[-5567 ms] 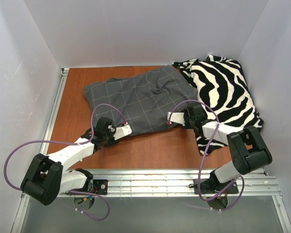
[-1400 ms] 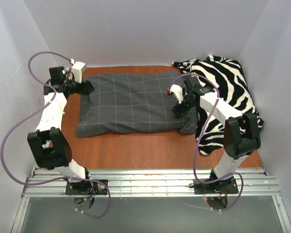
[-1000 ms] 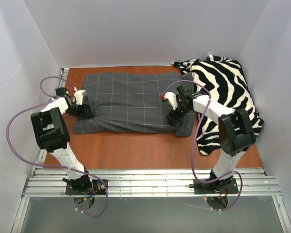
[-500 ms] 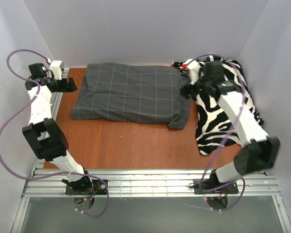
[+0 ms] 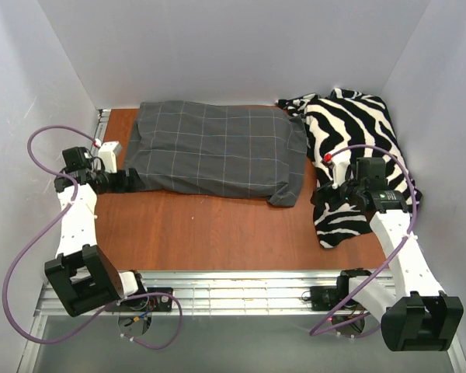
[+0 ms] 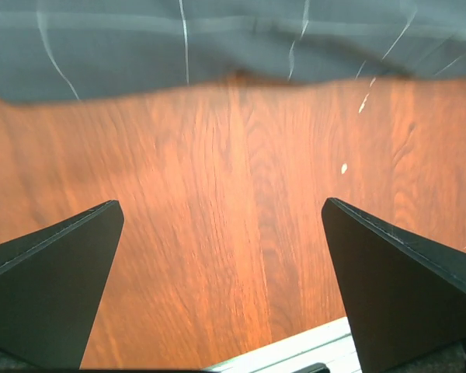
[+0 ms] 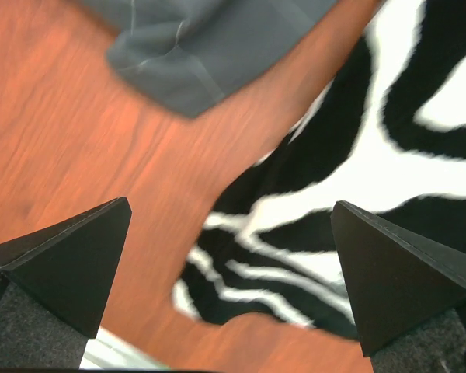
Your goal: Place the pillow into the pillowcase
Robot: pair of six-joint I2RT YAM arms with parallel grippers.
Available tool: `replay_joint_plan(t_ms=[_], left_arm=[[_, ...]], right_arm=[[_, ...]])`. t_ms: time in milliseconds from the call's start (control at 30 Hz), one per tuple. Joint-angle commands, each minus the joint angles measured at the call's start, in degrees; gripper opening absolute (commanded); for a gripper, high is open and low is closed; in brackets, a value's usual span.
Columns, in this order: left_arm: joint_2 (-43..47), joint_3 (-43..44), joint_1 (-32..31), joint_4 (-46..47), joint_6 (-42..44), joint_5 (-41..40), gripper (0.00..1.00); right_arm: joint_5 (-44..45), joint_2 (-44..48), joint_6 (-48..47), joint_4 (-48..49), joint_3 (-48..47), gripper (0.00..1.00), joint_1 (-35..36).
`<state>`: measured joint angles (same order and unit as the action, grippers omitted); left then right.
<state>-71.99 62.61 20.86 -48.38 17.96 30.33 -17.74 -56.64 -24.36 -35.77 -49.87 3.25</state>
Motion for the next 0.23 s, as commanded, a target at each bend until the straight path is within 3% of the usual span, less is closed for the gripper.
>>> replay_joint_plan(t_ms=[0, 200], left_arm=[[2.20, -3.71, -0.12, 3.37, 1.47, -0.62, 0.98], [3.52, -5.83, -0.12, 5.31, 1.65, 0.87, 0.98]], right_arm=[[-2.03, 2.42, 4.93, 2.28, 0.73, 0.99, -0.08], [-4.15, 2.24, 8.54, 3.07, 1.00, 0.98, -0.08]])
